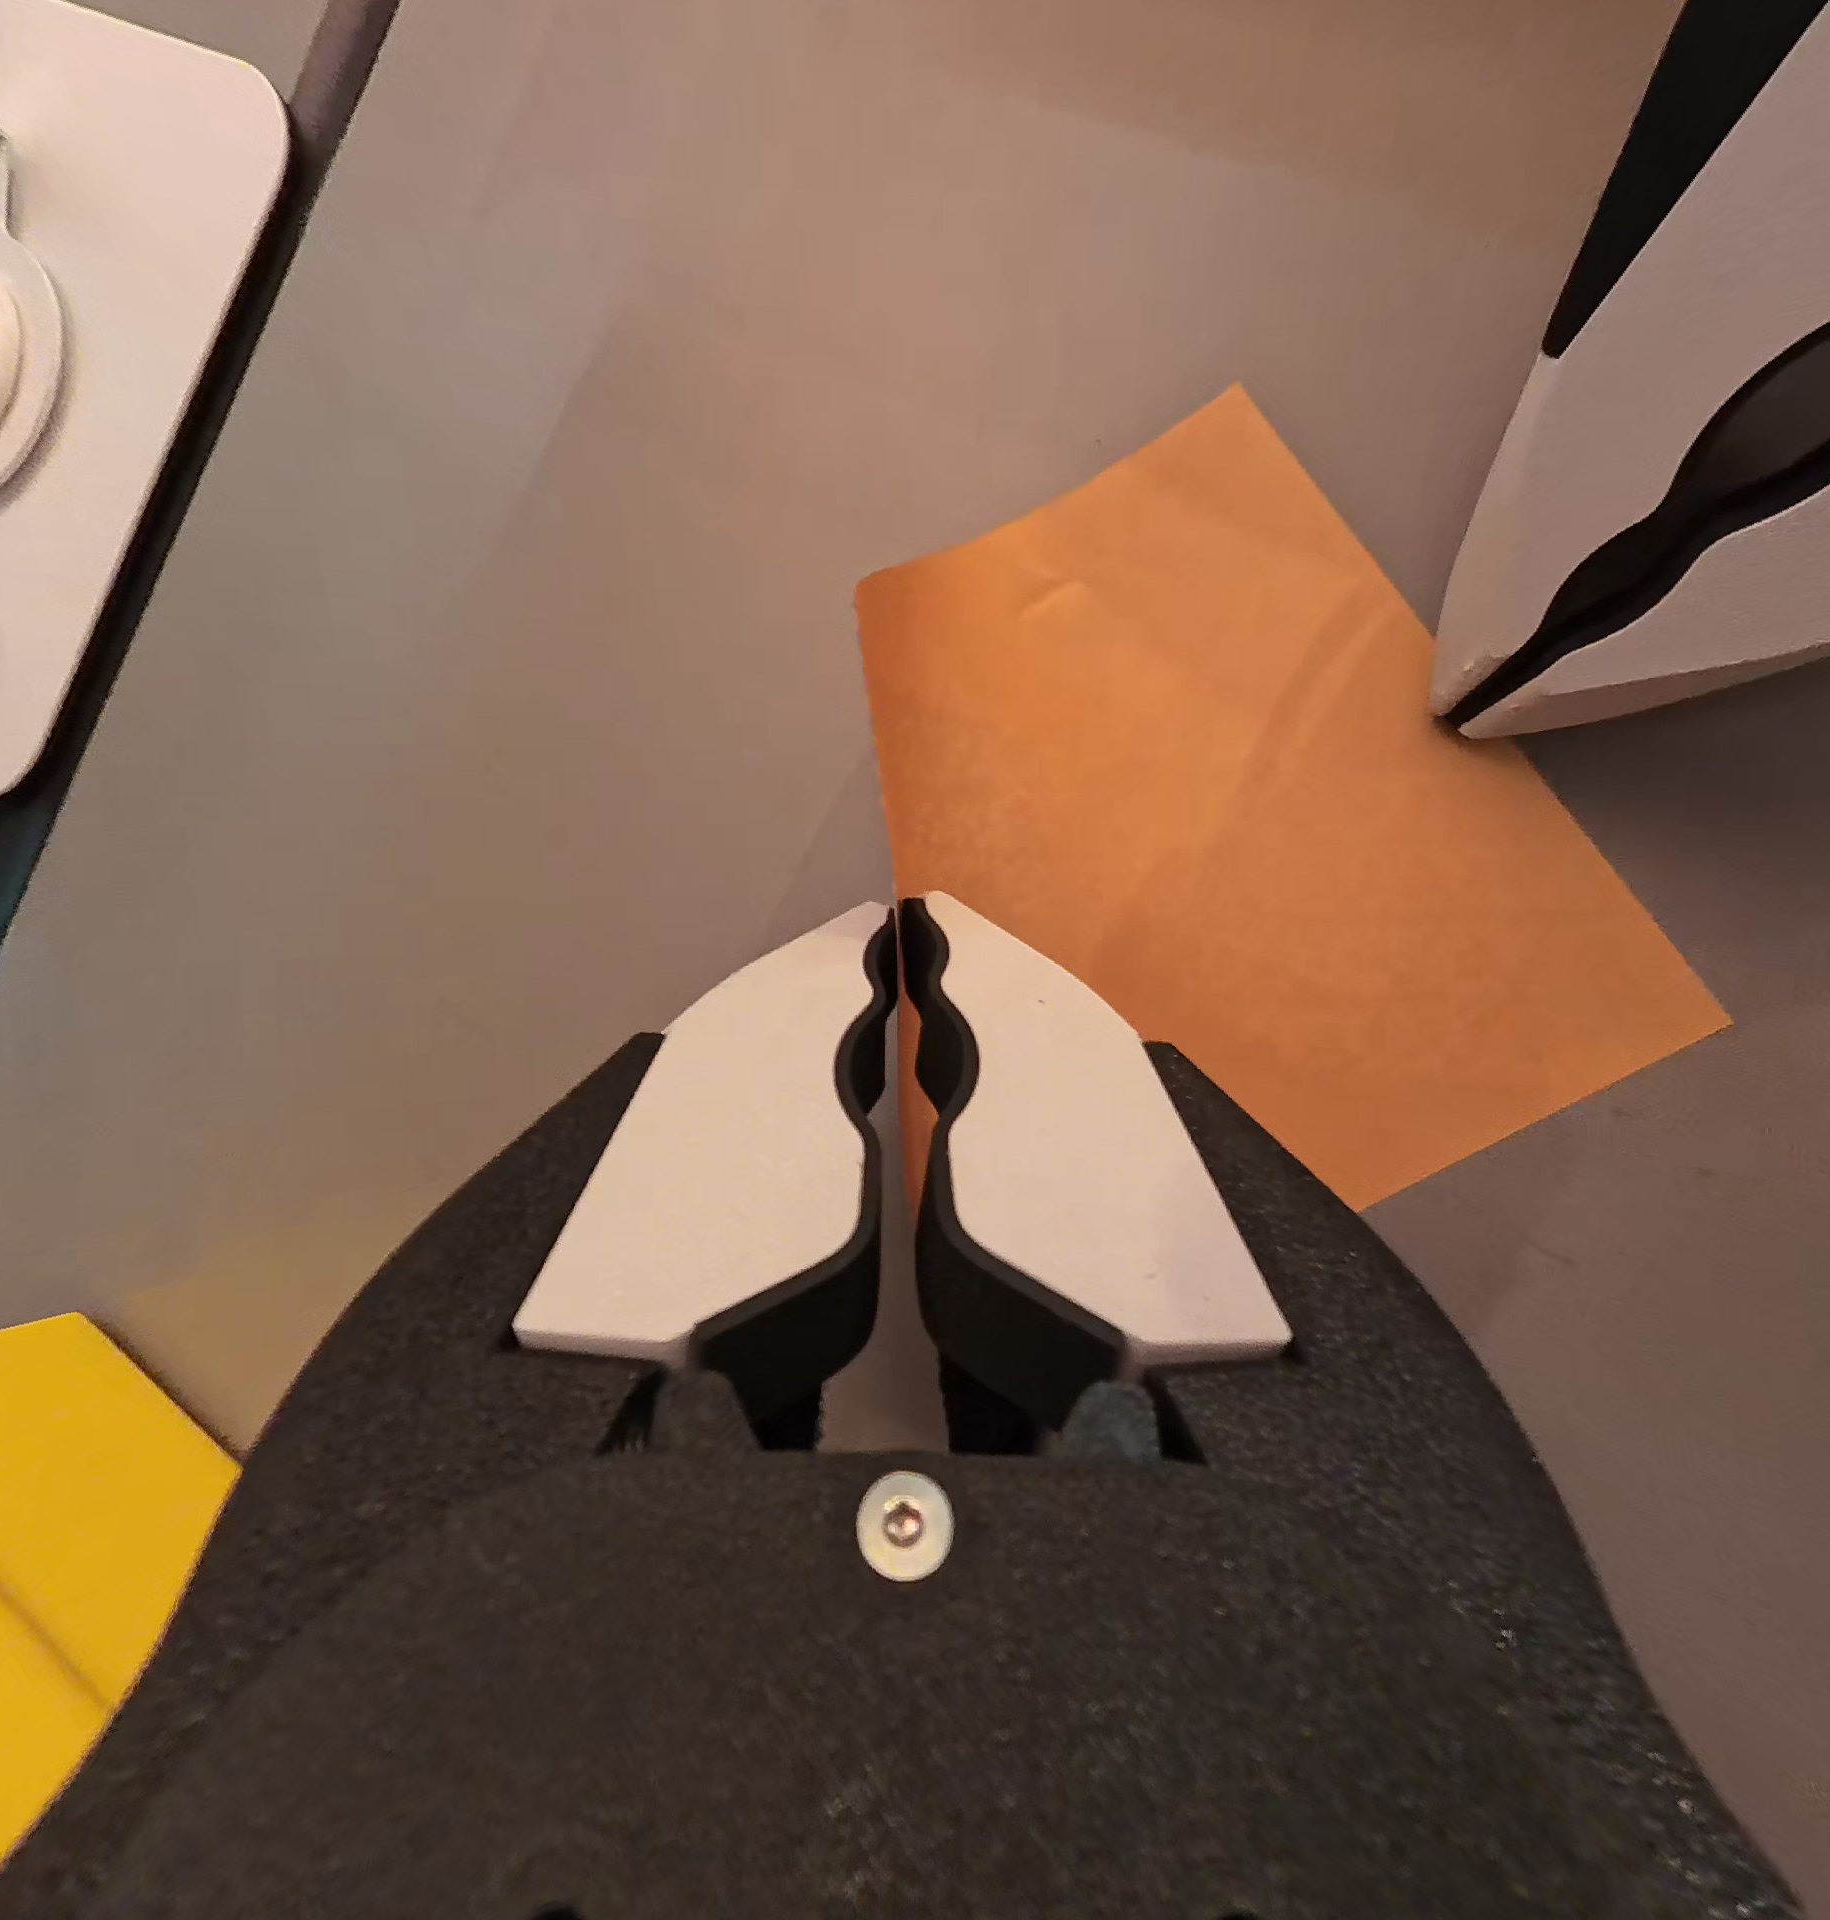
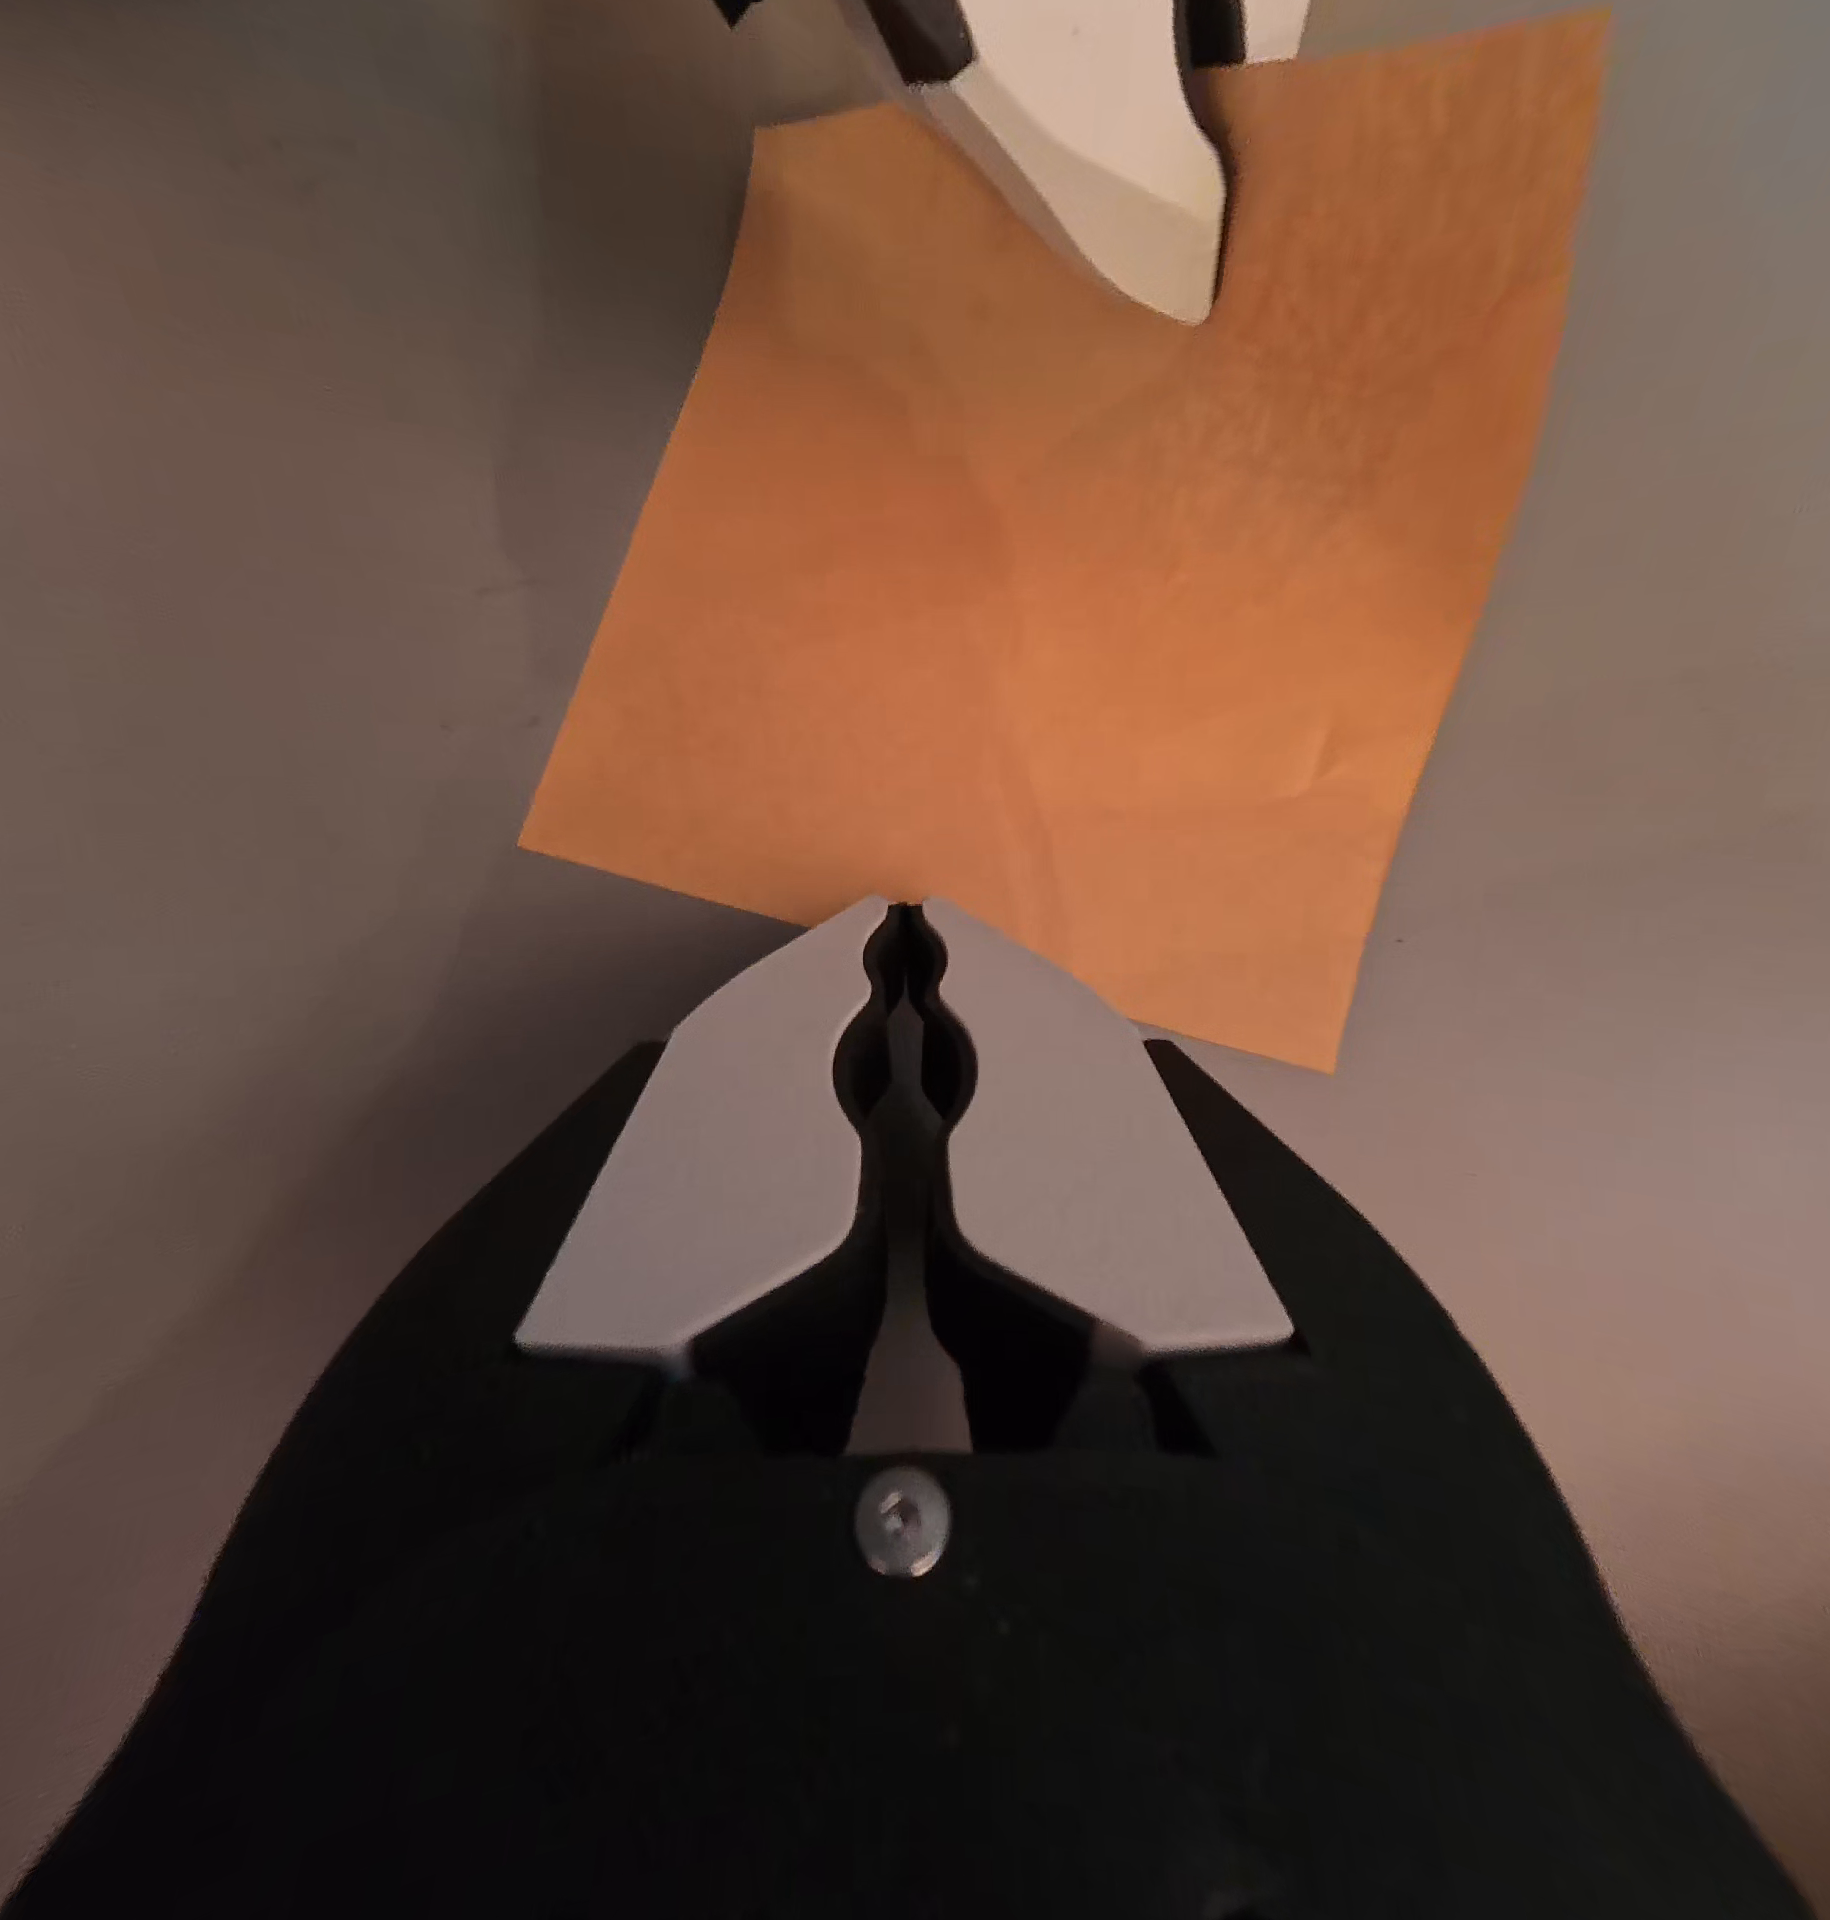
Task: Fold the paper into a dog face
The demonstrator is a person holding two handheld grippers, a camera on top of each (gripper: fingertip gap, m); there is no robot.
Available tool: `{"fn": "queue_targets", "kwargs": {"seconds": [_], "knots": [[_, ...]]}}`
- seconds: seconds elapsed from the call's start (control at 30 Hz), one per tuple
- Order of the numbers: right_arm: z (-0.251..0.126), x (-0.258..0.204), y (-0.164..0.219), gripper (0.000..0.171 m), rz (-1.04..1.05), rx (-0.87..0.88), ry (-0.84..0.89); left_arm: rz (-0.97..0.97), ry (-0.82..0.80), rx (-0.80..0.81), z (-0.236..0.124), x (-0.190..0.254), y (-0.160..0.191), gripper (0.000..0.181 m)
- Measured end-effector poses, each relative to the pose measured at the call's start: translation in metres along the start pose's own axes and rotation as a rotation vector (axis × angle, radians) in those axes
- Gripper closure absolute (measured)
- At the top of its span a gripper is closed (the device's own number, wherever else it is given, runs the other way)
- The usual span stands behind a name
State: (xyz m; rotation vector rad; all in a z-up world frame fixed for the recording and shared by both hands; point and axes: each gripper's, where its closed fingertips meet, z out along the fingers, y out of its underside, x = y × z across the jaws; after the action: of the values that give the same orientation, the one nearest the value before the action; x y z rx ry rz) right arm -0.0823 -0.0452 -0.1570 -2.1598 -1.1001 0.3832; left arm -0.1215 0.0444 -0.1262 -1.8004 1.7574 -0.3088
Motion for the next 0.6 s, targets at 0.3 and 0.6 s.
{"fn": "queue_targets", "kwargs": {"seconds": [0.3, 0.6], "knots": [[0.0, 0.003, -0.001, 0.168, -0.009, 0.018, 0.023, 0.22, -0.108, 0.127, -0.027, 0.012, -0.018, 0.181], [0.0, 0.004, -0.002, 0.167, 0.021, 0.024, 0.001, 0.522, -0.245, 0.131, -0.035, 0.046, -0.006, 0.181]]}}
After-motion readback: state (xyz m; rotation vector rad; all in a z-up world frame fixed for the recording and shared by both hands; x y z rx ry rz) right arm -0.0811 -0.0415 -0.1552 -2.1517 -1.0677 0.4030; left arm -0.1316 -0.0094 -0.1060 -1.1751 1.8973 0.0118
